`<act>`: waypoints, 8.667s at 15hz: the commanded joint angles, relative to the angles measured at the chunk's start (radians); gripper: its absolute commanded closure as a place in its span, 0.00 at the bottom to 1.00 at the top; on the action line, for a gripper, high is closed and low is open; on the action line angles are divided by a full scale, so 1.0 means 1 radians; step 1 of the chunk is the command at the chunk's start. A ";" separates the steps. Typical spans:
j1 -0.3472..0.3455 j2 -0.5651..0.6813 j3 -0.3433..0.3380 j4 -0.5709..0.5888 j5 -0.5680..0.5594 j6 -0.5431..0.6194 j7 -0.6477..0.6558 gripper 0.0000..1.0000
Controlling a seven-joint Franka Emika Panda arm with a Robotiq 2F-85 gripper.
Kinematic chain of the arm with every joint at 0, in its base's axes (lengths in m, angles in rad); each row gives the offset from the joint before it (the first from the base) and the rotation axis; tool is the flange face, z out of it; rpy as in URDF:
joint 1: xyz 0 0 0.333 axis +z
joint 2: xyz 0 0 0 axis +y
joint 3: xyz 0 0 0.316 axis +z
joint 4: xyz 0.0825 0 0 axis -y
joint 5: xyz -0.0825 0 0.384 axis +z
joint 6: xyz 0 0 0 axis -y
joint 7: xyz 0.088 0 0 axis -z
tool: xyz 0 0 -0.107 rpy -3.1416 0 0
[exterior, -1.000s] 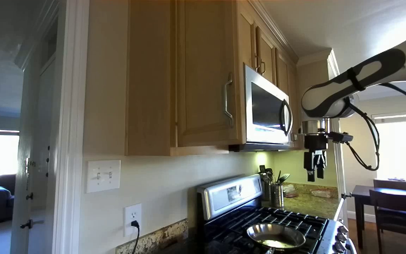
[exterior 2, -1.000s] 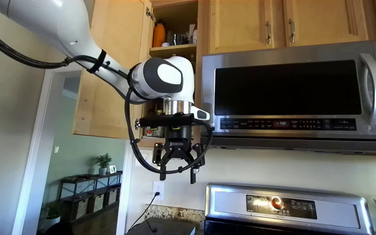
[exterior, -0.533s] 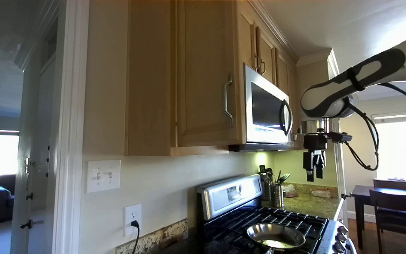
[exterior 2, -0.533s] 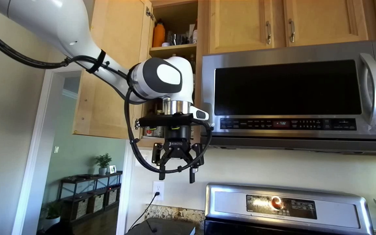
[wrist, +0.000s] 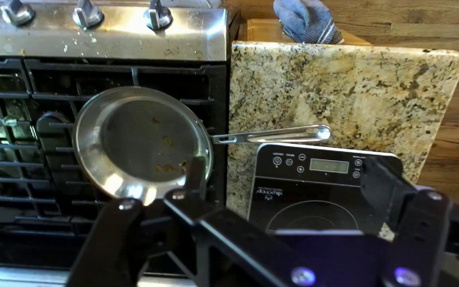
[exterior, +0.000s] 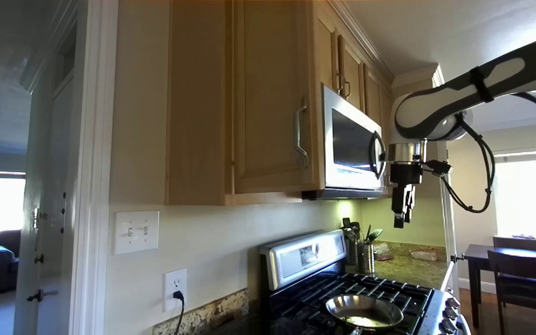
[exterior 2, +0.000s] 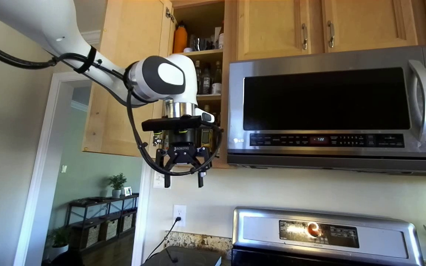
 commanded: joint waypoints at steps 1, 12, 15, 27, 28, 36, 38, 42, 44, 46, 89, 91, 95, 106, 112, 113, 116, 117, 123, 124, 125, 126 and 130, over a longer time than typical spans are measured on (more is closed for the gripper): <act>0.053 -0.125 0.012 -0.070 0.033 0.019 -0.058 0.00; 0.205 -0.444 0.003 -0.167 0.219 0.008 -0.203 0.00; 0.203 -0.417 0.007 -0.134 0.195 -0.005 -0.174 0.00; 0.304 -0.436 0.068 -0.155 0.326 0.061 -0.174 0.00; 0.315 -0.434 0.079 -0.152 0.340 0.071 -0.172 0.00; 0.379 -0.420 0.137 -0.135 0.418 0.101 -0.145 0.00; 0.394 -0.414 0.148 -0.134 0.448 0.111 -0.127 0.00; 0.416 -0.408 0.174 -0.136 0.506 0.160 -0.089 0.00; 0.422 -0.409 0.189 -0.143 0.533 0.230 -0.068 0.00; 0.420 -0.451 0.191 -0.126 0.528 0.243 -0.034 0.00; 0.519 -0.334 0.166 0.009 0.507 0.261 -0.012 0.00; 0.513 -0.329 0.172 0.036 0.502 0.267 -0.012 0.00; 0.512 -0.325 0.170 0.045 0.496 0.297 -0.036 0.00; 0.494 -0.208 0.197 0.023 0.440 0.496 -0.060 0.00; 0.469 -0.244 0.187 0.007 0.361 0.510 -0.068 0.00; 0.462 -0.251 0.180 0.005 0.346 0.515 -0.068 0.00; 0.440 -0.264 0.157 -0.009 0.314 0.527 -0.066 0.00; 0.435 -0.268 0.151 -0.015 0.309 0.530 -0.068 0.00; 0.396 -0.296 0.099 -0.051 0.257 0.539 -0.077 0.00; 0.384 -0.301 0.085 -0.055 0.243 0.540 -0.078 0.00; 0.372 -0.304 0.075 -0.060 0.227 0.544 -0.078 0.00; 0.356 -0.303 0.060 -0.062 0.208 0.549 -0.076 0.00; 0.264 -0.262 0.006 -0.047 0.123 0.604 -0.058 0.00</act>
